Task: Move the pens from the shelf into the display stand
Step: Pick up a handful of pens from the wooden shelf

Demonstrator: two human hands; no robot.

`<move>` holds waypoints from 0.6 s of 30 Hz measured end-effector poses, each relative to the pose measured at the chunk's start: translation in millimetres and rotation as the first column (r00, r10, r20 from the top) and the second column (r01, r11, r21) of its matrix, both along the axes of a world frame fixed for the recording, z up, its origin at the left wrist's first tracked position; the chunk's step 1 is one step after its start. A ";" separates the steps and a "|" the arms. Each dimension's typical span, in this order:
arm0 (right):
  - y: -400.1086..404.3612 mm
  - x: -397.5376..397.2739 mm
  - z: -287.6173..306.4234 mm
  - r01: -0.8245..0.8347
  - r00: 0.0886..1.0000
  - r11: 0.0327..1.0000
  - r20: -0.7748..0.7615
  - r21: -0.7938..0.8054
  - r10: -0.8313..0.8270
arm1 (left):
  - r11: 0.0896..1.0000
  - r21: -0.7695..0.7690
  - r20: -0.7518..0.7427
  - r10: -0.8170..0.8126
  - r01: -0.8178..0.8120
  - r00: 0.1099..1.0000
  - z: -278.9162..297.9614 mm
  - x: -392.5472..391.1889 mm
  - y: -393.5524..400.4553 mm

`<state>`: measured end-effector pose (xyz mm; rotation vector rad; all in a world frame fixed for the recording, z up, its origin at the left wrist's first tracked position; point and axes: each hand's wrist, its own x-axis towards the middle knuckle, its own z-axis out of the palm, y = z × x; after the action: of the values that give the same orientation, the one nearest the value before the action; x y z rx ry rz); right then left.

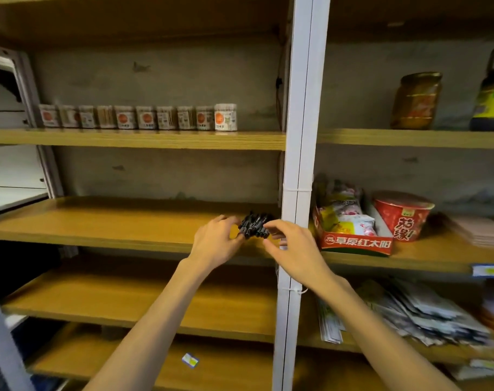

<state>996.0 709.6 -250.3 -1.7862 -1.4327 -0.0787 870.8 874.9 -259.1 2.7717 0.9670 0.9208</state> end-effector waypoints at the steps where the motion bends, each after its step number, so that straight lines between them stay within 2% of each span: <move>1: 2.6 -1.5 -1.1 0.000 1.000 1.000 -0.005 -0.012 0.000 | 1.000 -0.016 -0.015 0.000 0.000 1.000 -3.1 2.9 4.9; 9: 19.0 -10.4 0.4 0.052 0.995 0.997 -0.083 -0.050 -0.056 | 0.991 -0.130 -0.002 -0.006 0.005 1.000 -17.0 23.6 39.2; 18: 53.5 -20.1 -3.3 0.165 0.984 0.984 -0.060 -0.073 -0.169 | 0.986 -0.157 -0.034 0.051 -0.056 0.998 -16.1 50.8 70.8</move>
<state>975.9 763.1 -253.6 -1.9449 -1.2499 -0.0574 921.6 945.7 -275.2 2.6464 1.0741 0.7743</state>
